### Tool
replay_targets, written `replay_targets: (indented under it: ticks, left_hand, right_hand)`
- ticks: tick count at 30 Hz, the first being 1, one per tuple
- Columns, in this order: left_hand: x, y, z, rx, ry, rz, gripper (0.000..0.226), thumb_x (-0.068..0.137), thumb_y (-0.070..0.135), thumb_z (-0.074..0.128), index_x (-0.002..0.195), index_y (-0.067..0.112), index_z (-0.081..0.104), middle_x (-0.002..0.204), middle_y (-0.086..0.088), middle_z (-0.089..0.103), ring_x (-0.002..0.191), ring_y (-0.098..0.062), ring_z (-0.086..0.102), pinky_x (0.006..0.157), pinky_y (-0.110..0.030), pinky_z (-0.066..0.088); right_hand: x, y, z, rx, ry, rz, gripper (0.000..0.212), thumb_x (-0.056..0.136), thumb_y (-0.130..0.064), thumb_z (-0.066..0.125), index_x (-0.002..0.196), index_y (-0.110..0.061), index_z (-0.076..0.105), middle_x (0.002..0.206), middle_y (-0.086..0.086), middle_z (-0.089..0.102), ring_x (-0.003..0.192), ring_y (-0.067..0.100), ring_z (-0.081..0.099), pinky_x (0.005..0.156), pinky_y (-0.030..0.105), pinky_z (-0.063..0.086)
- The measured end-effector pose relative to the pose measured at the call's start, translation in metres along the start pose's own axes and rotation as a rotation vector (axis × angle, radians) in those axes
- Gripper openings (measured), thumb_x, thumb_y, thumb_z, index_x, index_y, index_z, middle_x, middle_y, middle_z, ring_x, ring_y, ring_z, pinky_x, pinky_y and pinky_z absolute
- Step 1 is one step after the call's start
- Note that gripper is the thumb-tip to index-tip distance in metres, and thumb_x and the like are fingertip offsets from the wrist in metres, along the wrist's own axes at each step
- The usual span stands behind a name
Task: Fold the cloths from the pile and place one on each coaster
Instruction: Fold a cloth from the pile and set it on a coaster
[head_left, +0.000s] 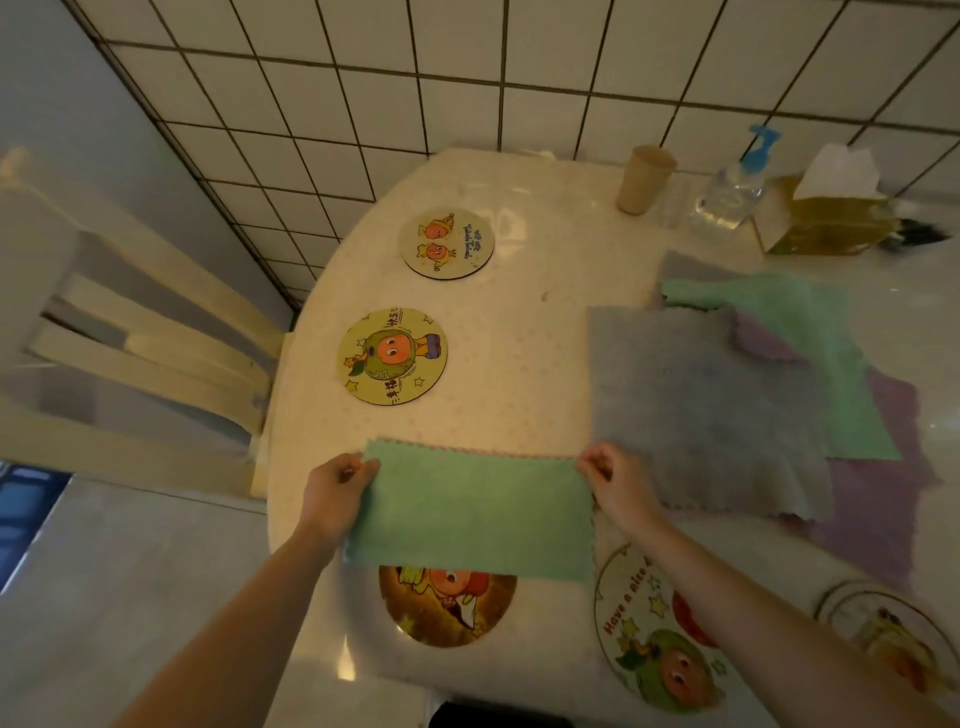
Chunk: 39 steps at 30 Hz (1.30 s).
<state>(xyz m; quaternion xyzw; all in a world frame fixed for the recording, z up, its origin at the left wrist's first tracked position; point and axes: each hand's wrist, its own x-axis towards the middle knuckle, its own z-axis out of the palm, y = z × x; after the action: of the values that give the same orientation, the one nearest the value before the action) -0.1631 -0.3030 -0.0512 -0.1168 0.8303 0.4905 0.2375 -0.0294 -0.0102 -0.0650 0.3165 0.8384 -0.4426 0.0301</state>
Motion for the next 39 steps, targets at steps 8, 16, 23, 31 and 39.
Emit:
replay_targets:
  ticks: [8,16,23,31,39]
  left_hand:
    - [0.014,-0.005,0.002,0.07,0.036,-0.033,0.02,0.09,0.028,0.062,0.076,0.013,0.064,0.086,-0.005,0.066,0.088,-0.028,0.059,0.078,-0.039,0.045]
    - [-0.031,-0.007,0.004,0.388,0.24,0.311,0.029,0.094,0.029,0.053,0.121,0.017,0.053,0.114,0.002,0.055,0.104,-0.018,0.053,0.087,-0.035,0.047]
    - [-0.095,-0.074,0.033,0.94,-0.314,0.994,0.051,0.091,0.041,0.043,0.139,0.024,0.046,0.151,0.008,0.036,0.144,-0.015,0.021,0.113,-0.037,0.02]
    - [-0.083,-0.1,-0.003,1.125,-0.278,0.862,0.053,0.096,0.048,0.027,0.147,0.031,0.03,0.156,0.008,0.024,0.144,-0.016,0.012,0.112,-0.038,0.007]
    - [-0.074,-0.092,-0.012,1.042,-0.324,0.819,0.056,0.091,0.046,0.021,0.145,0.036,0.03,0.155,0.017,0.014,0.145,-0.012,0.01,0.116,-0.038,0.015]
  right_hand:
    - [0.006,-0.001,0.005,-0.057,0.035,0.008,0.007,0.092,-0.019,0.055,0.091,-0.013,0.058,0.084,-0.003,0.061,0.078,0.011,0.058,0.061,0.012,0.039]
    - [-0.036,-0.008,0.005,-0.186,0.234,-0.106,0.017,0.092,-0.017,0.054,0.108,-0.014,0.054,0.101,-0.002,0.058,0.087,0.012,0.058,0.073,0.025,0.05]
    - [-0.125,0.023,0.054,-0.669,-0.048,-0.734,0.047,0.078,-0.004,0.044,0.123,-0.013,0.051,0.127,0.003,0.054,0.121,0.018,0.042,0.098,0.034,0.046]
    - [-0.131,0.024,0.04,-0.835,-0.116,-0.655,0.089,0.04,0.008,0.078,0.124,-0.012,0.053,0.126,0.006,0.055,0.115,0.02,0.047,0.088,0.03,0.05]
    - [-0.119,-0.003,0.042,-0.976,-0.129,-0.486,0.08,0.035,0.002,0.08,0.109,-0.013,0.055,0.106,0.006,0.057,0.092,0.026,0.059,0.067,0.036,0.052]
